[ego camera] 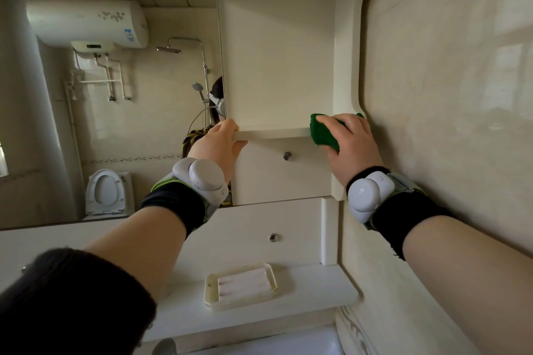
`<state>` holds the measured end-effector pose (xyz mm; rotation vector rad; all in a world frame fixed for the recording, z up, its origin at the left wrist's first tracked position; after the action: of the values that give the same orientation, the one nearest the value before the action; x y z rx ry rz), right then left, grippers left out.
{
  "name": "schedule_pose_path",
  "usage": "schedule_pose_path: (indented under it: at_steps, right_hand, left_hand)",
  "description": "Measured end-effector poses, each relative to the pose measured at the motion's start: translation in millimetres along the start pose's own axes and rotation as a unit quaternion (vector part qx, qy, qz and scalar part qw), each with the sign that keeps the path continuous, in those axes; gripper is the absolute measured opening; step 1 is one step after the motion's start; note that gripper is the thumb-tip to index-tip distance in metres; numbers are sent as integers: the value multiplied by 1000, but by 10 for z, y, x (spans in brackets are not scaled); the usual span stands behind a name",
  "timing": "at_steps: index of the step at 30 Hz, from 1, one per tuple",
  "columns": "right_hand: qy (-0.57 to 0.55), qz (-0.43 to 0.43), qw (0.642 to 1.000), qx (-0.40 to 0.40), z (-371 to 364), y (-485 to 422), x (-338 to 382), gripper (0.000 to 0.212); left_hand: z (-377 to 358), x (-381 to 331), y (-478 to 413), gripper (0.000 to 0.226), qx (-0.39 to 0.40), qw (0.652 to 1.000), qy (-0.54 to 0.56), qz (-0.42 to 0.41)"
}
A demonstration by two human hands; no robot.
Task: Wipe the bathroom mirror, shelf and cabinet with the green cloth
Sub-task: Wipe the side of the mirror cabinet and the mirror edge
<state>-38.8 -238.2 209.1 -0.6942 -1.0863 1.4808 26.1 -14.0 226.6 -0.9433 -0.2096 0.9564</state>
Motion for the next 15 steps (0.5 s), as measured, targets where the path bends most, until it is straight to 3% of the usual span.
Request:
schedule_pose_path:
  at_steps: [5,15]
  right_hand:
    - [-20,-15,1000,-12,-3,13,184,48]
    - [-36,32,998,28,-232,-78,843,46]
  left_hand:
    - [39,-44,13,23,11,1000,-13,2]
    - [18,-21,7,22,31,999,-5,15]
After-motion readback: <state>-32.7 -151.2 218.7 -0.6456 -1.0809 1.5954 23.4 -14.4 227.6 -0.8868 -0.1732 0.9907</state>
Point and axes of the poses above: each hand's wrist, its own y-axis away from the middle knuckle, its own z-axis out of the back of the hand, x = y × z, the point moved 1 cm from there along -y, towards the middle knuckle, and after that the axes turned 1 degree about x, right-handed, at the moved point
